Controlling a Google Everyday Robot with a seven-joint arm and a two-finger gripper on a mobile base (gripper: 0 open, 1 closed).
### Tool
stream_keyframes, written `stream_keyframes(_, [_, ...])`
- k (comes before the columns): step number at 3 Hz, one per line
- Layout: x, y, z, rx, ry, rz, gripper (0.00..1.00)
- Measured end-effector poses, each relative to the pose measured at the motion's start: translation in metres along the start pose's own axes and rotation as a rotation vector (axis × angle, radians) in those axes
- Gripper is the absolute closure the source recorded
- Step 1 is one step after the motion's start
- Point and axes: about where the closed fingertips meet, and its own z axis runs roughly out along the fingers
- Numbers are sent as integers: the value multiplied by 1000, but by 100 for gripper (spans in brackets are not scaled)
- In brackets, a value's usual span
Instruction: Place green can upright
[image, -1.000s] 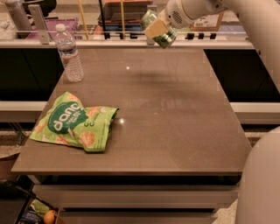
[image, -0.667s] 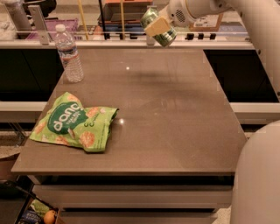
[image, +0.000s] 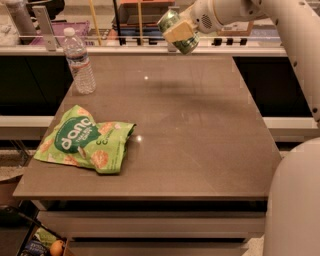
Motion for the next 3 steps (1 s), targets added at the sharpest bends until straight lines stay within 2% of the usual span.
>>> stream_keyframes(3, [12, 12, 23, -14, -119, 4, 100])
